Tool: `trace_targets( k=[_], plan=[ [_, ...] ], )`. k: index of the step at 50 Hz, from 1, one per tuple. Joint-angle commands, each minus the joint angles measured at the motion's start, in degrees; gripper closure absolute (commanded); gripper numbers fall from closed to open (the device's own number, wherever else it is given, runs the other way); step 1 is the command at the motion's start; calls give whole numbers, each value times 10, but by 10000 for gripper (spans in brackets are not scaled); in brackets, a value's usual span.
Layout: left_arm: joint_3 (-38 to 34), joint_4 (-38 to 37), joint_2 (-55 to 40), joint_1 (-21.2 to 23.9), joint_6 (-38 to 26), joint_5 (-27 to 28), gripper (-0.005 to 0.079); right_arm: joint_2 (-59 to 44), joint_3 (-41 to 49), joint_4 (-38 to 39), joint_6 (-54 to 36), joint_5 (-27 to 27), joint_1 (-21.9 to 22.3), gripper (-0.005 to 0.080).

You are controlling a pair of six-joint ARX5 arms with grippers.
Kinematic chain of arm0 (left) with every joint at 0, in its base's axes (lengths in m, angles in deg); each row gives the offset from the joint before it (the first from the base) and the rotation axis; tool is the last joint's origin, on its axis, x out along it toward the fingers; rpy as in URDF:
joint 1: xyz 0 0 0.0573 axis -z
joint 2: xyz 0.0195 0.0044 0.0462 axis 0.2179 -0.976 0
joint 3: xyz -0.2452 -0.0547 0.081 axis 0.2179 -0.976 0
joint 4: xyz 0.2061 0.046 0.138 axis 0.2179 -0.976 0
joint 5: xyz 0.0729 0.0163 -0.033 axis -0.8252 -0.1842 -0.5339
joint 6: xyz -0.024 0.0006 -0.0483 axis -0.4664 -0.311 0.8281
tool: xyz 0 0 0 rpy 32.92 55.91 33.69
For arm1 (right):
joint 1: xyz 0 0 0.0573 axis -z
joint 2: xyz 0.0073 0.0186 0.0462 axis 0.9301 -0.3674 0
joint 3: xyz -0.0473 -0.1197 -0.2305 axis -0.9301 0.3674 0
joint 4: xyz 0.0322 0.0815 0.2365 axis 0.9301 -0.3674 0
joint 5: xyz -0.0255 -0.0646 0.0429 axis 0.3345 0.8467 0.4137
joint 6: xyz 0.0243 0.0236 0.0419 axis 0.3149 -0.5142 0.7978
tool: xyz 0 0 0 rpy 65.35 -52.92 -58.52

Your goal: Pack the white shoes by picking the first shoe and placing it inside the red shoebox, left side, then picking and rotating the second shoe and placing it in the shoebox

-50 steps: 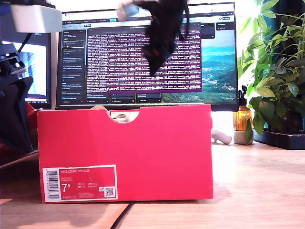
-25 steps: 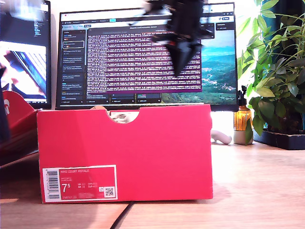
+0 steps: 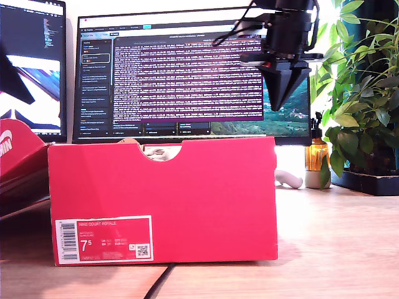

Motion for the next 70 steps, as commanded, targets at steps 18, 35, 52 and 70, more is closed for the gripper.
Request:
trace_targets(
  k=[18,35,52,70],
  plan=[
    [0,52,-2,-77,1,44,762,124,156,94,9,-1,49,765],
    [-30,221,-2,-196,4,135,762,282,380,250,17,-1,100,765],
    [-92,329,-2,-287,82,177,761,394,580,443,15,1,133,765],
    [-181,412,-1,-287,103,173,762,485,755,577,22,-15,224,765]
  ],
)
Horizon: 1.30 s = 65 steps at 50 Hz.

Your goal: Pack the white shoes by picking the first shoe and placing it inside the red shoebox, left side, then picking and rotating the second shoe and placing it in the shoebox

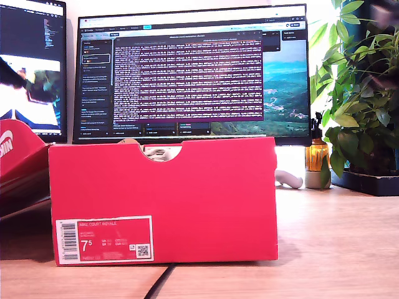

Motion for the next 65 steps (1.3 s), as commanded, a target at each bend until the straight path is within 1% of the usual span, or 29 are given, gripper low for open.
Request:
trace_targets(
  k=[1,9,14,18,22,24,30,37,45,49,53,58,62,65],
  plan=[
    [-23,20,-1,1,10,0,762,33,18,23,16,-2,10,765],
    [-48,44,2,-1,19,0,762,80,77,69,32,-2,15,765],
    [-59,54,17,-2,18,-8,762,103,127,127,46,-2,15,765],
    [-76,66,42,-8,18,-31,762,115,169,172,48,-2,15,765],
    [-91,69,70,-17,22,-39,762,126,196,212,83,-2,15,765],
    [-99,69,87,-20,23,-39,762,131,207,230,86,0,15,765],
    [-127,79,133,-23,36,-55,762,138,230,262,84,12,15,765],
    [-164,96,181,-24,37,-68,762,140,257,292,75,17,15,765],
    [-210,92,235,-25,38,-91,762,157,316,332,74,14,15,764],
    [-223,77,257,-26,52,-91,762,172,343,339,73,11,14,765],
    [-231,57,282,-26,54,-96,762,190,368,340,72,9,14,765],
    [-242,38,315,-26,54,-116,762,214,394,335,72,7,14,765],
    [-246,14,342,-26,65,-138,762,237,394,320,74,-21,11,765],
    [-246,-7,361,-27,67,-151,762,255,394,303,74,-23,6,765]
  ],
)
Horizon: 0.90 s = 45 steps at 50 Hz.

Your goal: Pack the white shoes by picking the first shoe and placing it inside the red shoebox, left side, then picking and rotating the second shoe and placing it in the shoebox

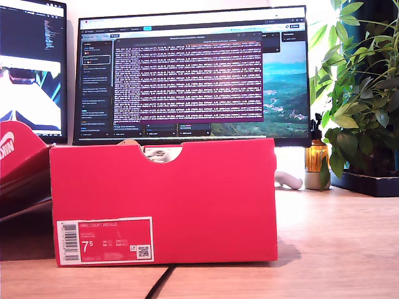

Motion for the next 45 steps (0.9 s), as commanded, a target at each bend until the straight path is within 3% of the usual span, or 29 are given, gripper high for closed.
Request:
trace_targets(
  k=[1,22,45],
  plan=[
    [-18,-16,16,-4,6,-11,762,20,7,-17,1,-5,-11,765],
    [-18,-82,104,-6,6,-20,762,210,7,-158,-12,3,-34,764],
    [-18,-70,104,-6,7,-23,762,416,2,-358,31,18,-35,765]
  ],
)
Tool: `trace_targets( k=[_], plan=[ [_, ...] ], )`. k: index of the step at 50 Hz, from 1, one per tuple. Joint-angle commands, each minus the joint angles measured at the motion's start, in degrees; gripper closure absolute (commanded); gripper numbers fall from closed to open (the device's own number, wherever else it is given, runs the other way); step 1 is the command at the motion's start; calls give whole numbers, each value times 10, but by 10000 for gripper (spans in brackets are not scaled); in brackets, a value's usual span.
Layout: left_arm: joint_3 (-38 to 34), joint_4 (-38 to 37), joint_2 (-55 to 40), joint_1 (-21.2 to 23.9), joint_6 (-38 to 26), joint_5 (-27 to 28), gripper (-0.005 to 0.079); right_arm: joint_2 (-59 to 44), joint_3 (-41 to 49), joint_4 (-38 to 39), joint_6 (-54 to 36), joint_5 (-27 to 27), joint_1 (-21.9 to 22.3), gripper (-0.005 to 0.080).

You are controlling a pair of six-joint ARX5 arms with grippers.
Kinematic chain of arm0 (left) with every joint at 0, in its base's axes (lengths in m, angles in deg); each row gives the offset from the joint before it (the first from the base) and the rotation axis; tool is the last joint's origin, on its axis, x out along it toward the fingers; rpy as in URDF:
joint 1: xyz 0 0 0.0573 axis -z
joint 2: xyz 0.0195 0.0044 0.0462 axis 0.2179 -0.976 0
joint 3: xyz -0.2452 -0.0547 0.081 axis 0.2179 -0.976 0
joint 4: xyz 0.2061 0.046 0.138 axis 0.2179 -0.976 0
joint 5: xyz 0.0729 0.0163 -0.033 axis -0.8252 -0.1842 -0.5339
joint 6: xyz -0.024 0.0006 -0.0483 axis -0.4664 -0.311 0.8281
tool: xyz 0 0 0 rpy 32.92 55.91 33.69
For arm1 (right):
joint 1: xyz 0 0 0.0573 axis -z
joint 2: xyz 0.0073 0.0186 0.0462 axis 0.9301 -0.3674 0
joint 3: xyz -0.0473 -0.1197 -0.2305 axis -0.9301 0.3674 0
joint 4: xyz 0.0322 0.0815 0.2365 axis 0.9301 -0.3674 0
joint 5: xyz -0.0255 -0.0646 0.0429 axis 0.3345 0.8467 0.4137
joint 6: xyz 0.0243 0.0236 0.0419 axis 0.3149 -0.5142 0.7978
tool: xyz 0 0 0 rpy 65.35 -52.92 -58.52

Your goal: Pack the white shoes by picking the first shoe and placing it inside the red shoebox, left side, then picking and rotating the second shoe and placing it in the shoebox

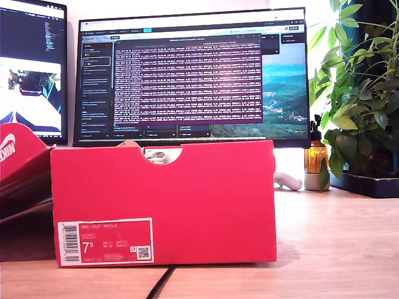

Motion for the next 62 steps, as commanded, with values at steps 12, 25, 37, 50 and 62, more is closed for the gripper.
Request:
trace_targets(
  k=[12,25,37,50,62],
  plan=[
    [-18,20,5,-3,17,-20,762,28,-7,-30,-3,0,-23,764],
    [-18,-8,5,-3,17,-46,762,28,-7,-29,-26,0,-45,765],
    [-18,-68,5,-3,41,-46,762,28,-7,-29,-27,0,-45,764],
    [-17,-94,5,-3,57,-45,762,28,-7,-29,-27,0,-45,764],
    [-17,-94,5,-3,57,-45,761,28,-7,-29,-27,0,-45,764]
  ],
)
